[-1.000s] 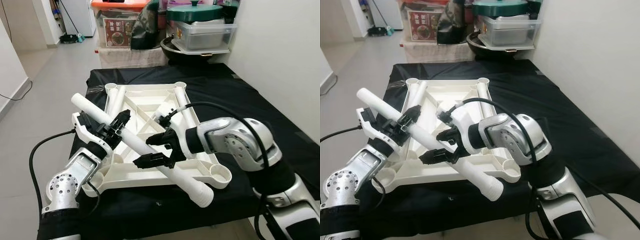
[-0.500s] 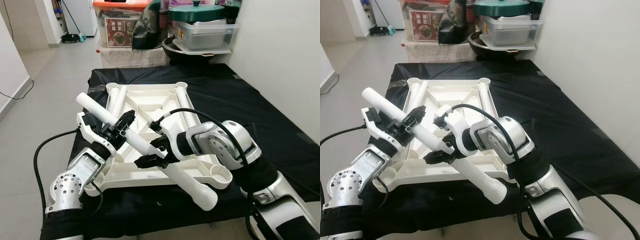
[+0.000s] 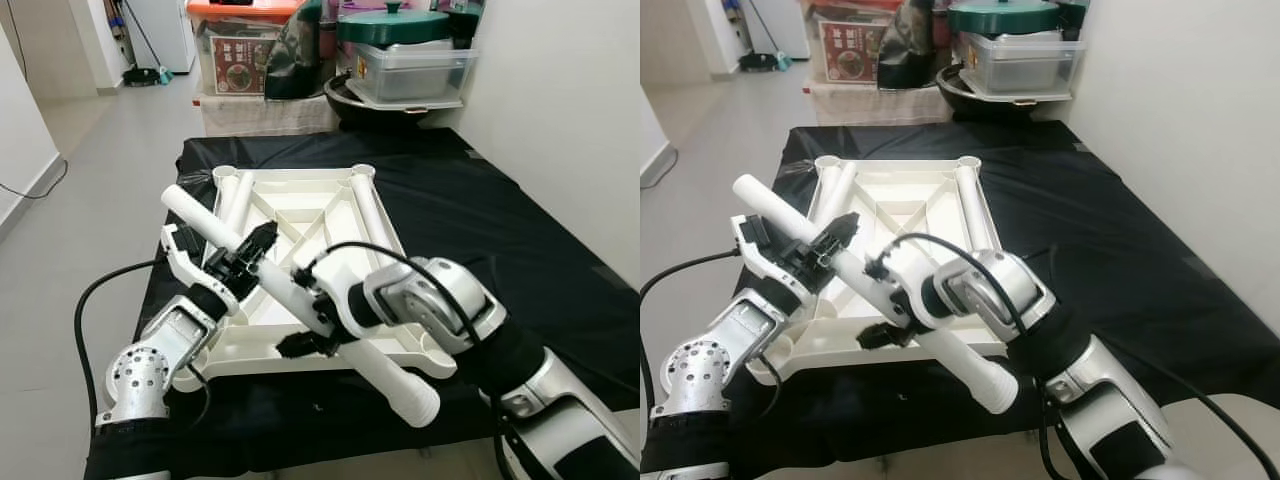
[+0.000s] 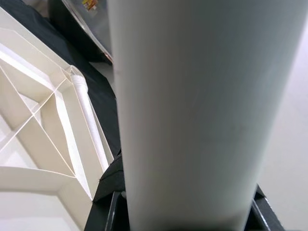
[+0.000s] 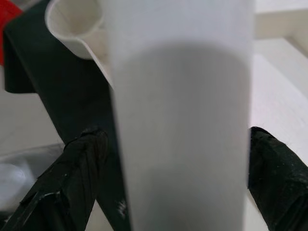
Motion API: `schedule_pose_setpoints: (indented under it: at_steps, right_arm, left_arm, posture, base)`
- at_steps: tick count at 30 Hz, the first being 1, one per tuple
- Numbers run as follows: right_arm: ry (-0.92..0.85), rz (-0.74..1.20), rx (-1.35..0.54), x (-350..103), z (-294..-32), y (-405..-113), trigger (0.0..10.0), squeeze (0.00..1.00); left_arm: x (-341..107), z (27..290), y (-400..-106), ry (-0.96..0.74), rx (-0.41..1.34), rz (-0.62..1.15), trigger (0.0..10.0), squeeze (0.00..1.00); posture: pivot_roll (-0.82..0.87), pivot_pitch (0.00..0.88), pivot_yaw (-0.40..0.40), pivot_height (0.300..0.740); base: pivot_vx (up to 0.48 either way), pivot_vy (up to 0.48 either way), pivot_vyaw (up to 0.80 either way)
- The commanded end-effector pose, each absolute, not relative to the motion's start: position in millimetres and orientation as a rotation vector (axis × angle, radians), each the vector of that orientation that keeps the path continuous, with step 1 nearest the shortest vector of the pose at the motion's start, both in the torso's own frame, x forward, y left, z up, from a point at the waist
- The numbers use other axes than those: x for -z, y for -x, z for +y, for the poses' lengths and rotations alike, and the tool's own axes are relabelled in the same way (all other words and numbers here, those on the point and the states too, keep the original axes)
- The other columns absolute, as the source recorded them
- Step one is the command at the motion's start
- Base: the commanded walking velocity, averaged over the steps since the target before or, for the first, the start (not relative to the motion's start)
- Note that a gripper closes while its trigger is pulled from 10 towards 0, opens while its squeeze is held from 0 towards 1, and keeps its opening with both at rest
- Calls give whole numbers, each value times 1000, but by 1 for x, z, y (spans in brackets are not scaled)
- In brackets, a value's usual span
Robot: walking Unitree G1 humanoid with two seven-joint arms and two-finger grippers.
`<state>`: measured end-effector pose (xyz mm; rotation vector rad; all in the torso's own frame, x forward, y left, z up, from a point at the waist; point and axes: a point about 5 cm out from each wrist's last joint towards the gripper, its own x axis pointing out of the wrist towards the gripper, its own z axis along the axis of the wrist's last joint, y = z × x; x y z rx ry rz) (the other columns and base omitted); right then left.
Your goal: Building children table
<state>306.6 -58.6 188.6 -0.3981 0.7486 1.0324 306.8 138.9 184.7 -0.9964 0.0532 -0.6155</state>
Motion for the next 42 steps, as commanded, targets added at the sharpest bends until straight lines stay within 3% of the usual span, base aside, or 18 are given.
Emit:
schedule_pose_setpoints:
  at_steps: [1, 2, 3, 5, 7, 8, 24, 25, 26, 27, 36, 42]
  right_arm:
    - [413, 770, -1042, -181, -58, -304, 9373, 0]
    - [419, 772, -1040, -179, -58, -305, 8196, 0]
    - [419, 772, -1040, -179, -58, -305, 8196, 0]
    - [420, 776, -1032, -177, -58, -306, 3569, 0]
    - [418, 778, -1030, -176, -58, -306, 3569, 0]
    - [410, 774, -1038, -176, -57, -306, 0, 0]
    - [401, 753, -1126, -179, -53, -297, 0, 0]
    - [401, 752, -1127, -179, -53, -296, 0, 0]
    - [401, 752, -1127, -179, -53, -296, 0, 0]
    - [396, 748, -1124, -181, -54, -297, 0, 0]
    - [368, 741, -1089, -188, -71, -298, 0, 0]
    - [317, 739, -1035, -196, -94, -300, 0, 0]
  left_arm:
    - [-189, 135, -306, 989, 642, 38, 10000, 0]
    - [-188, 135, -306, 990, 645, 40, 10000, 0]
    - [-188, 135, -306, 990, 645, 40, 10000, 0]
    - [-188, 133, -306, 988, 652, 42, 10000, 0]
    - [-188, 132, -305, 987, 655, 43, 10000, 0]
    - [-188, 132, -305, 985, 656, 45, 10000, 0]
    - [-186, 127, -301, 929, 684, 63, 10000, 4]
    - [-186, 126, -301, 921, 687, 63, 10000, 90]
    - [-186, 126, -301, 921, 687, 63, 10000, 90]
    - [-189, 126, -299, 907, 711, 36, 10000, 1000]
    - [-191, 131, -302, 877, 688, -3, 10000, 1000]
    - [-190, 139, -300, 949, 649, -21, 10000, 1000]
  posture:
    - [33, 0, -54, 740]
    - [33, 0, -54, 740]
    - [33, 0, -54, 740]
    - [34, 0, -54, 740]
    - [34, 0, -54, 740]
    - [35, 0, -55, 740]
    - [31, 0, -53, 740]
    - [31, 0, -53, 740]
    - [31, 0, -53, 740]
    - [29, 0, -49, 740]
    - [23, 0, -48, 740]
    - [16, 0, -48, 740]
  base:
    - [0, 0, 0]
    - [0, 0, 0]
    - [0, 0, 0]
    - [0, 0, 0]
    - [0, 0, 0]
    - [0, 0, 0]
    - [0, 0, 0]
    - [0, 0, 0]
    - [0, 0, 0]
    - [0, 0, 0]
    - [0, 0, 0]
    - [0, 0, 0]
